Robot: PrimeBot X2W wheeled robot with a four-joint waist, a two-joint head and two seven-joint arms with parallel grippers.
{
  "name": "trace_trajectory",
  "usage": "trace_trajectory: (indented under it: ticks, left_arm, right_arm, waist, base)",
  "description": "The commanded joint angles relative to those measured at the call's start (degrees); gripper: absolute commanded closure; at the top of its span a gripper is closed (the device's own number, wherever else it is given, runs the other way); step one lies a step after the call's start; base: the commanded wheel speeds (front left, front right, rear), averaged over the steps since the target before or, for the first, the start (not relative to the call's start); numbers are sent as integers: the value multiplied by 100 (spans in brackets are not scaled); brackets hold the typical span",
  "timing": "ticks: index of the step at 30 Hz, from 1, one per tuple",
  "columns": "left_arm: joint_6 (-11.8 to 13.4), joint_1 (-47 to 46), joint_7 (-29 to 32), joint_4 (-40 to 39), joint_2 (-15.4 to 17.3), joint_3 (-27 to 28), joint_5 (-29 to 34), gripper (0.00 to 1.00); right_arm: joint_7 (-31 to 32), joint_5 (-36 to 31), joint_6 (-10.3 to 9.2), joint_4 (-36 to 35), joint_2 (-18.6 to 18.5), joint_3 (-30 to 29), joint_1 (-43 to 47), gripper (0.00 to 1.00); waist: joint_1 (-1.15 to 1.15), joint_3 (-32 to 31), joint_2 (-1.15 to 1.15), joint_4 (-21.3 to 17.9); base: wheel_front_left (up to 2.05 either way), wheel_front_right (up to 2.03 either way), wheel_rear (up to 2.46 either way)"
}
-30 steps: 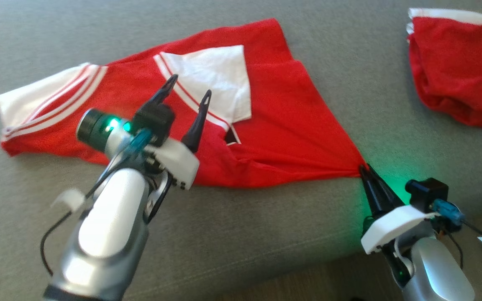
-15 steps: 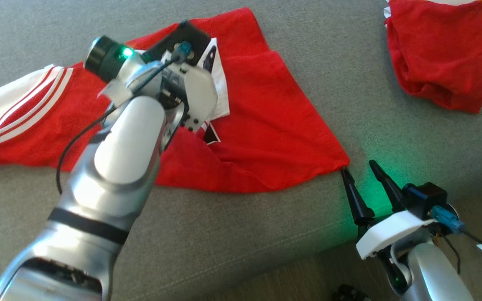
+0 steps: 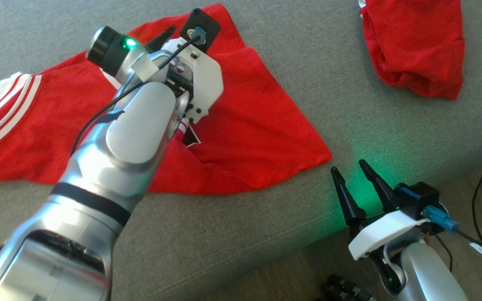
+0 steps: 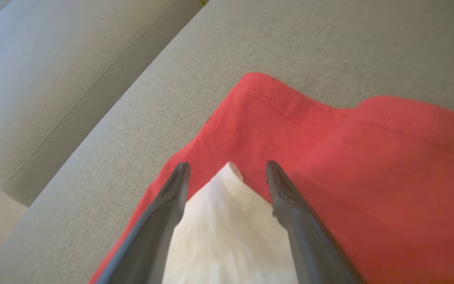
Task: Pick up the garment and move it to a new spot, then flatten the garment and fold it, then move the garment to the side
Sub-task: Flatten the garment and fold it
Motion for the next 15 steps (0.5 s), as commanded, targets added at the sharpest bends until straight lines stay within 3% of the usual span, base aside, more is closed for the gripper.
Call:
trace_trajectory:
  ticks: [1, 7, 8, 10, 15]
  left_arm:
    - [72, -319, 9, -99, 61, 90, 64, 0]
    - [88, -488, 98, 495, 60, -34, 63, 0]
    - [70, -502, 99, 554, 60, -56, 39, 12]
    - [45, -524, 48, 620, 60, -109, -10, 100]
    - [-28, -525, -392, 566, 60, -156, -271, 100]
  right_arm:
    - [-13, 61, -2, -170, -60, 128, 18, 0]
    - [-13, 85, -2, -187, -60, 124, 40, 0]
    - [-13, 85, -2, -193, -60, 123, 36, 0]
    - [-13, 78, -2, -209, -60, 100, 24, 0]
    - [-13, 54, -2, -223, -60, 13, 54, 0]
  waist:
    - [0, 5, 0, -11]
    - [0, -24, 0, 4]
    - [0, -32, 0, 15]
    - [0, -50, 0, 51]
    - [0, -156, 0, 261]
  base:
    - [0, 0, 0]
    - [0, 0, 0]
    - [0, 0, 0]
    - [0, 0, 0]
    - [0, 0, 0]
